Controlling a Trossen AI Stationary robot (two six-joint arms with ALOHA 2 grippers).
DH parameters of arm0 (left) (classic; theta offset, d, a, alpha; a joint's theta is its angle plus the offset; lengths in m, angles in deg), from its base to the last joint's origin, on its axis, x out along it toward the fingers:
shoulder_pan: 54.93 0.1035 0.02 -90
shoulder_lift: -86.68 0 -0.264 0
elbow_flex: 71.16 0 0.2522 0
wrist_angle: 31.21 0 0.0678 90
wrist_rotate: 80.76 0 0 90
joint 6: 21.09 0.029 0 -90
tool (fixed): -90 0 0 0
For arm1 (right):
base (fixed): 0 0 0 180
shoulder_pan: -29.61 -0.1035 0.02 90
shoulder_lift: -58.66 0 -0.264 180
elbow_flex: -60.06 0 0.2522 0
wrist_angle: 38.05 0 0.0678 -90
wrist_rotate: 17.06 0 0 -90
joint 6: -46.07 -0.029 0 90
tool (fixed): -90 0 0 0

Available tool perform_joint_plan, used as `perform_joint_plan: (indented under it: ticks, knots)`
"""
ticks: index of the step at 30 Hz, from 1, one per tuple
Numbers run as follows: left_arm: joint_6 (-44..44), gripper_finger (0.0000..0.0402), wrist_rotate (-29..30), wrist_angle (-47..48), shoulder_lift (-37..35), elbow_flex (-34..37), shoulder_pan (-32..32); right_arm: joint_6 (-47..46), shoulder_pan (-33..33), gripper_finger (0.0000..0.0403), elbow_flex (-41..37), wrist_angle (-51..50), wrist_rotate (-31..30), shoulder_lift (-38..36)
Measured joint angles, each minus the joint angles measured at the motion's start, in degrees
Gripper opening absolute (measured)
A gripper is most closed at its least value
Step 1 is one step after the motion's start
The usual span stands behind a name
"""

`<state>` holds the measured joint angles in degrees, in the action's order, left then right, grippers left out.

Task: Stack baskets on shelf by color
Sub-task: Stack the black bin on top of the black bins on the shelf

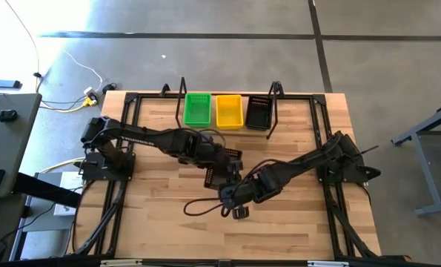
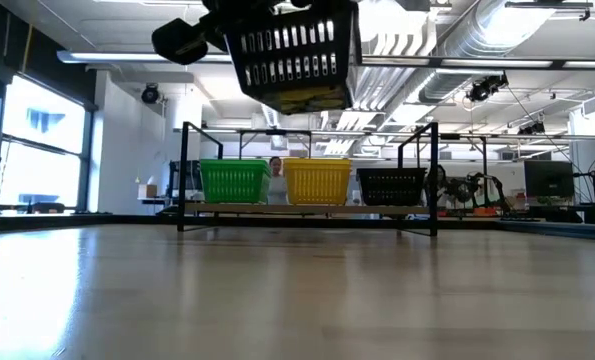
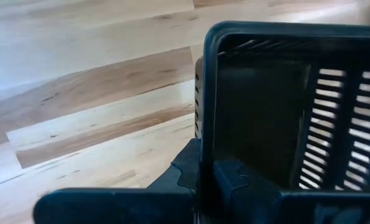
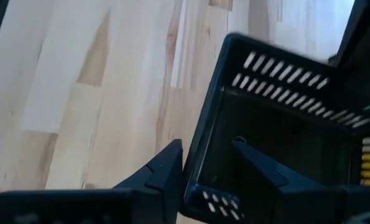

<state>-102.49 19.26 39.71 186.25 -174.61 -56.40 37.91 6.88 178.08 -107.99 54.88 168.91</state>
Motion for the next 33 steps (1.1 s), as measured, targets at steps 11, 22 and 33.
perform_joint_plan:
  ticks: [11, 22, 33]
  knots:
    - [7.54, 0.0000, -4.94, -5.88, -0.22, -0.06, 3.11, -5.16, 0.60, 0.0119, -0.18, -2.13, 1.03, 0.23]
    - [12.71, 0.0001, -5.92, -8.75, -0.22, -0.14, 3.92, -9.63, 2.30, 0.0011, -0.18, -4.81, 2.99, 0.23]
    - [14.73, 0.0042, -5.34, -8.49, -0.20, -0.13, 4.56, -13.80, 2.54, 0.0002, -0.18, -5.56, 4.44, 0.23]
